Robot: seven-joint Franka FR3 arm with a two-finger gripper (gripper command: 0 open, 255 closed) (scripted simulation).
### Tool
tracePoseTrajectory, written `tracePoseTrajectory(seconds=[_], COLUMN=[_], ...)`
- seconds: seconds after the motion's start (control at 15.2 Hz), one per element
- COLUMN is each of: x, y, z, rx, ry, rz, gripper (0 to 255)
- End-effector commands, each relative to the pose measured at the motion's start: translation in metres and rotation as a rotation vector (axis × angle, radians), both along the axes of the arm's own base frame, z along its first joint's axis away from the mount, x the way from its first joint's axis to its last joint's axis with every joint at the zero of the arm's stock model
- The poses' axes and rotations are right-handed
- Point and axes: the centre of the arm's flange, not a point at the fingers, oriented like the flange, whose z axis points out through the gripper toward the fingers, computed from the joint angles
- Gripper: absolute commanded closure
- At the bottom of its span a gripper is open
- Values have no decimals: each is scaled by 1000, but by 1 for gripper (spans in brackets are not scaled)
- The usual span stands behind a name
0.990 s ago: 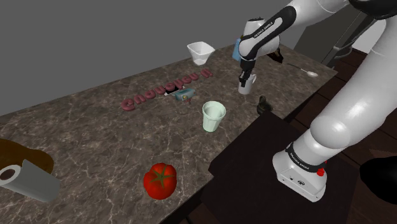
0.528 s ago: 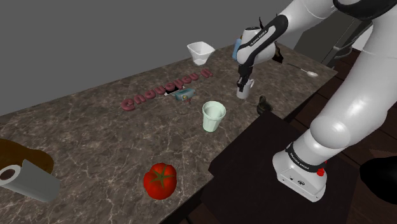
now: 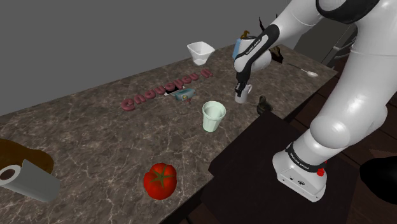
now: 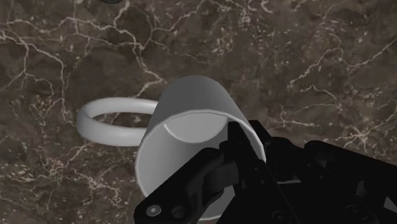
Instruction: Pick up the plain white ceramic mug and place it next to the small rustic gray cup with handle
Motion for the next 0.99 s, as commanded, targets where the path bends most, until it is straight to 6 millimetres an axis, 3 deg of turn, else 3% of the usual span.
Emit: tracePoseTrajectory(seconds=[0.0, 0.59, 0.66, 0.92], x=[0, 0, 0, 0], y=[0, 0, 0, 0], z=[-11, -17, -17, -17], rx=[0, 0, 0, 0], ry=[0, 0, 0, 0], rz=[0, 0, 0, 0], gripper=[255, 255, 0, 0])
